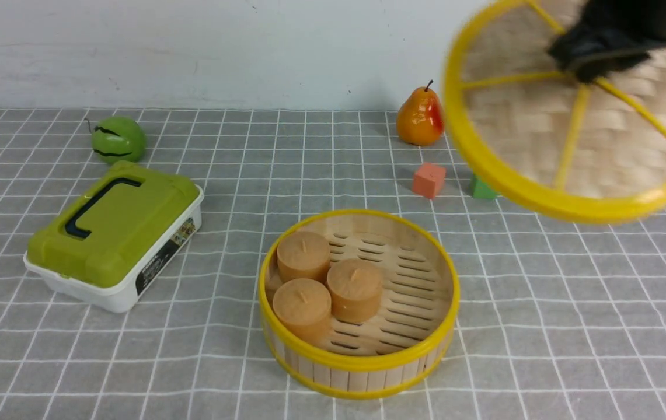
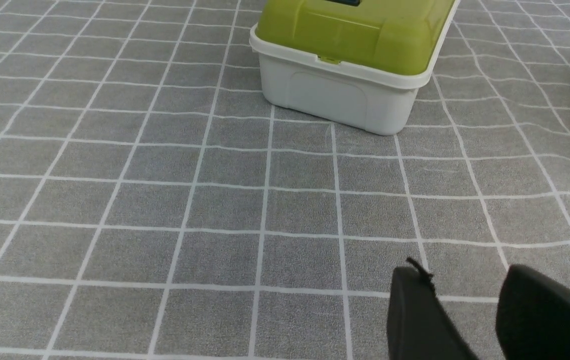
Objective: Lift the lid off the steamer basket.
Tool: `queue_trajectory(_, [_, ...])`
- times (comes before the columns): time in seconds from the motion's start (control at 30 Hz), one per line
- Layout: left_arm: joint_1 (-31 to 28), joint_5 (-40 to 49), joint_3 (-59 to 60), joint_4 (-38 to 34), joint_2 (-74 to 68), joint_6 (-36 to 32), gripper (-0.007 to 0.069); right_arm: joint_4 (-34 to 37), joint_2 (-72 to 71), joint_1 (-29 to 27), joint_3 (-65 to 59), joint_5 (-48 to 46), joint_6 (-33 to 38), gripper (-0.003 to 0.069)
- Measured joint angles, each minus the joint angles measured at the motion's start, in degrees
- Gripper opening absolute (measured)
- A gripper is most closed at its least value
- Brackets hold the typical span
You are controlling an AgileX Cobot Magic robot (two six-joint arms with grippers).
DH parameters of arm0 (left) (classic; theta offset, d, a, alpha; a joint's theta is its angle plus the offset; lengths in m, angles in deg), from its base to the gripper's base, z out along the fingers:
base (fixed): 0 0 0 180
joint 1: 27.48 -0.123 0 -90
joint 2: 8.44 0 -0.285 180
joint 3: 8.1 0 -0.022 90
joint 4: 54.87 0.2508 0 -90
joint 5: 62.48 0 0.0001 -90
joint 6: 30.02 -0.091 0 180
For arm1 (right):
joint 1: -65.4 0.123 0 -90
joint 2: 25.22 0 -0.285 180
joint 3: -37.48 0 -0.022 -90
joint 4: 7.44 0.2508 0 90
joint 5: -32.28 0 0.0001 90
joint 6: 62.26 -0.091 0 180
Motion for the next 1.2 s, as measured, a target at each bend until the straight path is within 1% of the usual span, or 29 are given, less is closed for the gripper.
queue_trajectory(0.03, [0.00,0.00,0.00,0.00,0.00,0.00,0.0239,0.00,-0.12,-0.75,-0.57,0.00,0.00,0.0078])
queue_trajectory(0.07, [0.00,0.00,0.00,0.00,0.00,0.00,0.0239,0.06,-0.55,-3.61,-5.98,0.00,-0.05,0.0078])
queue_trajectory(0.13, [0.00,0.00,0.00,0.00,0.00,0.00,0.0239,1.06,-0.09,-7.36,-12.85,1.81,-0.05,0.0078])
queue_trajectory(0.17, [0.00,0.00,0.00,0.00,0.00,0.00,0.0239,1.06,0.01,-7.65,-13.47,2.13,-0.05,0.0078])
queue_trajectory(0.23, [0.00,0.00,0.00,0.00,0.00,0.00,0.0239,2.41,0.96,-9.69,-18.09,5.49,-0.05,0.0078])
queue_trajectory(0.27, [0.00,0.00,0.00,0.00,0.00,0.00,0.0239,3.72,2.20,-11.11,-21.47,10.03,-0.05,0.0078])
queue_trajectory(0.3, [0.00,0.00,0.00,0.00,0.00,0.00,0.0239,4.13,2.59,-11.44,-22.29,11.16,-0.05,0.0078])
queue_trajectory(0.37, [0.00,0.00,0.00,0.00,0.00,0.00,0.0239,7.16,5.70,-12.78,-26.32,17.12,-0.05,0.0078])
queue_trajectory(0.47, [0.00,0.00,0.00,0.00,0.00,0.00,0.0239,9.59,9.32,-12.97,-27.29,21.15,-0.05,0.0078])
queue_trajectory(0.63, [0.00,0.00,0.00,0.00,0.00,0.00,0.0239,10.56,13.62,-13.04,-27.28,26.52,-0.05,0.0084])
queue_trajectory(0.7, [0.00,0.00,0.00,0.00,0.00,0.00,0.0239,10.56,14.35,-13.04,-27.28,26.82,-0.05,0.0095])
queue_trajectory(0.8, [0.00,0.00,0.00,0.00,0.00,0.00,0.0239,10.58,16.09,-13.04,-27.28,26.90,-0.05,0.0182])
queue_trajectory(0.9, [0.00,0.00,0.00,0.00,0.00,0.00,0.0239,11.01,15.59,-13.04,-27.22,25.31,-0.05,0.0324])
queue_trajectory(0.93, [0.00,0.00,0.00,0.00,0.00,0.00,0.0239,11.08,14.99,-13.04,-27.22,24.71,0.28,0.0349])
queue_trajectory(0.97, [0.00,0.00,0.00,0.00,0.00,0.00,0.0239,11.67,13.50,-13.04,-27.22,23.24,1.32,0.0401])
queue_trajectory(1.07, [0.00,0.00,0.00,0.00,0.00,0.00,0.0239,14.50,6.21,-13.04,-27.22,21.10,4.44,0.0471])
queue_trajectory(1.17, [0.00,0.00,0.00,0.00,0.00,0.00,0.0239,16.62,0.19,-13.04,-27.22,20.63,5.62,0.0488])
queue_trajectory(1.2, [0.00,0.00,0.00,0.00,0.00,0.00,0.0239,18.23,-6.28,-13.04,-27.37,20.13,5.95,0.0490])
